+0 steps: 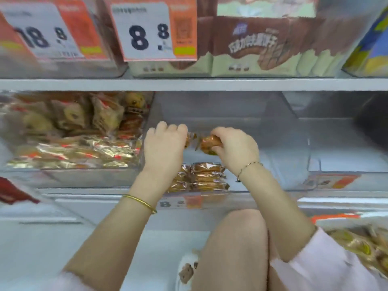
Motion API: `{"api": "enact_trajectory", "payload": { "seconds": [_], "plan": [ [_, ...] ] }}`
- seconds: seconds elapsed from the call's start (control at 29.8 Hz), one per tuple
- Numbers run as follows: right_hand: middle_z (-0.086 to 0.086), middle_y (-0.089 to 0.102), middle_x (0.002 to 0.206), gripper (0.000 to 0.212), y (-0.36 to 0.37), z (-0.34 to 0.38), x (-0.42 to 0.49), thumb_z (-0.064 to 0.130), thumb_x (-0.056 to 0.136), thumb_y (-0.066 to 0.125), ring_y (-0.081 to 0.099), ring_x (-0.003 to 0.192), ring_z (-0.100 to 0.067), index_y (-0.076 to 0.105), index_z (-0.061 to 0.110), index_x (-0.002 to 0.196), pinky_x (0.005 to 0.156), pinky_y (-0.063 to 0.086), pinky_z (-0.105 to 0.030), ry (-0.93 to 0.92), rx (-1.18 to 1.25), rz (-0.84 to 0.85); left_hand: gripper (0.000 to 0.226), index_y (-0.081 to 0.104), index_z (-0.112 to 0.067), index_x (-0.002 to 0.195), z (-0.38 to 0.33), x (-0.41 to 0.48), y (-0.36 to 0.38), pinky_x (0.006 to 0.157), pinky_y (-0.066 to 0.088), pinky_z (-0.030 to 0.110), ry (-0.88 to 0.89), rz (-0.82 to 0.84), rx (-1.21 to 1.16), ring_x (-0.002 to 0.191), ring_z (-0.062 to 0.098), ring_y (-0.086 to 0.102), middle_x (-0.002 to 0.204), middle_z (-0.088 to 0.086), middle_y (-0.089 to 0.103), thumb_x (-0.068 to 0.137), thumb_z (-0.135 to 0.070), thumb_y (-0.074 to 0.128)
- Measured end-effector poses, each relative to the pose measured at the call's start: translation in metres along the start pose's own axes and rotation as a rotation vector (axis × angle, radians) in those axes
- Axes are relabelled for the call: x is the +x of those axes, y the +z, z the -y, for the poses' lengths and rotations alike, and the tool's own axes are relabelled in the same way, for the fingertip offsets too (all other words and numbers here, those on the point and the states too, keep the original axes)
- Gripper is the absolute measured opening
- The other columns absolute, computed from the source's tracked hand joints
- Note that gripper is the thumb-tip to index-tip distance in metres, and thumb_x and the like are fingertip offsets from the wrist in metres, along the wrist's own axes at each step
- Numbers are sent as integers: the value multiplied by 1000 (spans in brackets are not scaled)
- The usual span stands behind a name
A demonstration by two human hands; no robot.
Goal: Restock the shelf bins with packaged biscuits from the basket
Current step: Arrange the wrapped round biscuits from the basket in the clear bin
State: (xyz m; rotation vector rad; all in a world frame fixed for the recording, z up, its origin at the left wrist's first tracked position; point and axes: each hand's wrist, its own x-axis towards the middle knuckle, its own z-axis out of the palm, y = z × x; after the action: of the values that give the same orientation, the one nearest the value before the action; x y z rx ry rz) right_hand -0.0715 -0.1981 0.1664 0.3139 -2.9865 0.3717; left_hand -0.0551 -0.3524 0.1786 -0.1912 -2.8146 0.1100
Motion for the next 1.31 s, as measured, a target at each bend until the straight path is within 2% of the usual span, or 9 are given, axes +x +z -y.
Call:
{"api": "enact_trajectory", "payload": {
  "seconds": [0.07,0.1,0.17,0.27,0.5,0.6,0.8,0.97,1.31],
  "plan": [
    [-2,63,111,25,16,7,8,23,90,56,56,106,-28,56,24,116,75,42,-33,30,-47,45,54,52,-15,102,0,2,10,76,40,35,31,84,13,103,29,54,103,5,64,72,-6,9],
    [-2,63,109,23,22,10,9,21,90,55,56,105,-28,56,24,113,73,40,-32,35,-76,72,51,50,-16,105,-1,2,14,79,40,35,36,127,18,106,28,53,107,5,62,76,-6,10],
    [-2,63,109,25,32,12,10,16,88,52,56,105,-28,58,24,111,75,41,-31,29,-99,124,30,48,-14,110,0,0,22,84,40,35,52,218,20,111,28,52,114,6,60,87,-3,31],
    [-2,60,120,38,36,10,9,10,88,45,52,112,-28,56,26,121,86,44,-34,37,11,220,34,44,-12,115,3,-2,29,86,40,35,41,321,-5,112,28,53,118,7,57,84,0,49],
    [-7,53,121,33,50,9,8,19,95,37,45,115,-29,51,20,125,98,38,-37,2,204,353,28,42,-14,122,8,-6,30,90,39,36,9,496,-73,117,29,46,121,9,48,94,-12,42],
    [-2,49,127,33,48,12,4,31,97,34,40,119,-27,45,20,126,100,36,-40,-18,133,389,33,42,-15,122,4,-9,34,93,37,38,-15,525,-95,118,29,45,124,9,47,102,-36,25],
    [3,31,146,51,41,19,-7,44,98,30,29,132,-22,24,23,144,103,32,-39,-50,24,420,37,42,-16,122,4,-12,39,99,32,38,-18,521,-123,120,28,44,126,7,51,102,-37,19],
    [4,37,144,44,35,19,0,36,96,32,30,132,-21,33,27,139,103,30,-40,-36,42,415,37,42,-16,125,6,-12,39,105,28,40,-18,527,-142,122,29,43,128,8,51,102,-35,20],
    [0,34,148,48,32,17,2,25,96,31,31,133,-24,29,23,144,107,31,-40,-37,81,388,40,38,-14,133,6,-15,35,113,20,38,-14,482,-161,127,28,37,133,7,45,102,-33,22]
  ]
}}
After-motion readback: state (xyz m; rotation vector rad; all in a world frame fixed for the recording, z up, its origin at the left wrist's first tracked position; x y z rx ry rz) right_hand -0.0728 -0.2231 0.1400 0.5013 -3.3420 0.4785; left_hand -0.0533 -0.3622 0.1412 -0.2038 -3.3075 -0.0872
